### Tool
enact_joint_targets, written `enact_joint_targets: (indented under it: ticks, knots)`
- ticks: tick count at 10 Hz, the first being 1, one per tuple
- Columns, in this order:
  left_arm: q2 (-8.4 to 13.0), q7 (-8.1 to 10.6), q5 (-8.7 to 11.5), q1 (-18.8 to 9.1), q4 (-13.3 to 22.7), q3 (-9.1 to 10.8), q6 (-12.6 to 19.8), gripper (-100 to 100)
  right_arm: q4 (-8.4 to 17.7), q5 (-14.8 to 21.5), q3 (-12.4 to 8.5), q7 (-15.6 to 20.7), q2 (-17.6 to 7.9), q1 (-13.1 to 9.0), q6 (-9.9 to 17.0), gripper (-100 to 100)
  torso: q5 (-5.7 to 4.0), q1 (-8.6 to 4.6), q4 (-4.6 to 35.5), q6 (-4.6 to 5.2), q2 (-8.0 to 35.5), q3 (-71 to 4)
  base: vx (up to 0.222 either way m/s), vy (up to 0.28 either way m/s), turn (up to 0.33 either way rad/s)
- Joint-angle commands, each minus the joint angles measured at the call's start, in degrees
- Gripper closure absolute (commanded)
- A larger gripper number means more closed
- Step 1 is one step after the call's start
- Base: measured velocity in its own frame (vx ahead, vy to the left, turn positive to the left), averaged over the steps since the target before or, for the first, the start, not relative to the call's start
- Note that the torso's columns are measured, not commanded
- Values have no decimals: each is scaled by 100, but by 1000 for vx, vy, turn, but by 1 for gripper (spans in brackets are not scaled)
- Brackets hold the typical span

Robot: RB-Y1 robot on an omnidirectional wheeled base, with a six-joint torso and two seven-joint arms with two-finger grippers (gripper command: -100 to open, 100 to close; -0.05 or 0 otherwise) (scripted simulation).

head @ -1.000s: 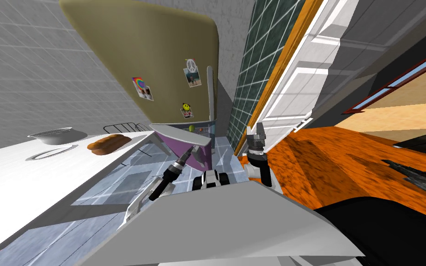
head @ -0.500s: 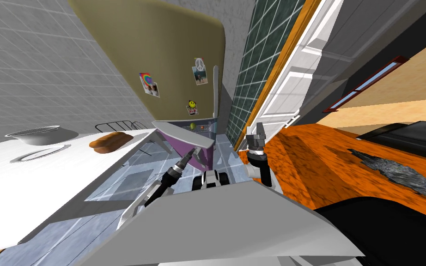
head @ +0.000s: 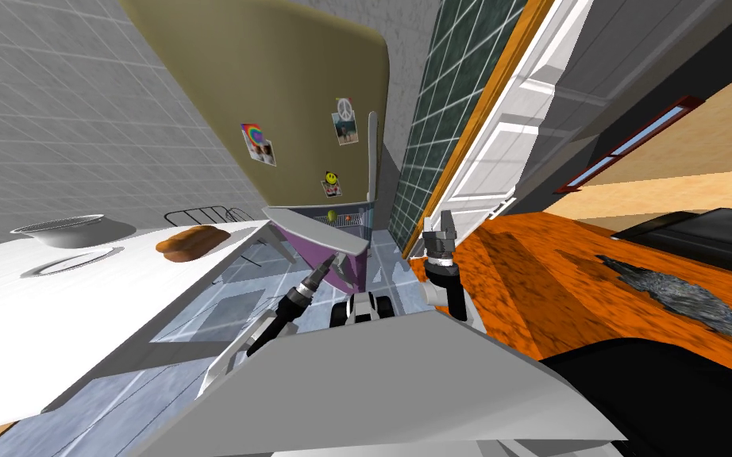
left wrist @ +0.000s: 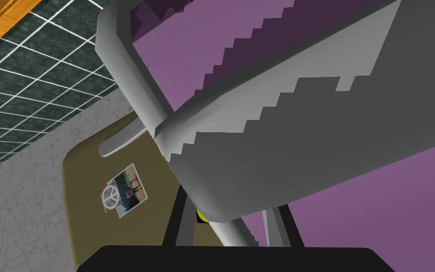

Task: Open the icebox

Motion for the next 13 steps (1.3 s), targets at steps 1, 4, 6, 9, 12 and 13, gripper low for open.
enact_joint_targets:
  ticks: [1, 4, 6, 9, 12, 13]
  knots:
    - [26, 0, -36, 123, 195, -204, 4, 100, 0, 0, 0, 0, 0, 0, 0, 0, 3, 3, 2, 10, 4, 5, -5, 11, -15]
    - [38, 26, 5, -31, 172, -64, -144, 100, 0, 0, 0, 0, 0, -1, 0, 0, 8, 17, -7, 3, -26, -10, -14, 30, -12]
    - [88, 35, -5, 15, 207, -124, -196, 100, 1, 0, -1, 0, -2, -2, 1, 0, -1, 44, 39, 2, -10, -15, -131, 137, -59]
    - [122, 41, -11, 45, 230, -164, -230, 100, 1, 0, -1, 0, -1, -1, 1, 0, -6, 18, 35, -22, 28, 13, -95, 95, -23]
    - [156, 47, -18, 76, 254, -204, -264, 100, 1, 0, -1, 0, -1, -1, 0, 0, -7, -1, 19, 6, 2, 1, -30, 35, -19]
    - [156, 47, -18, 76, 254, -204, -264, 100, 1, 0, 0, 0, -1, -1, 0, 0, -3, -3, 5, 2, -1, 3, -21, 22, -3]
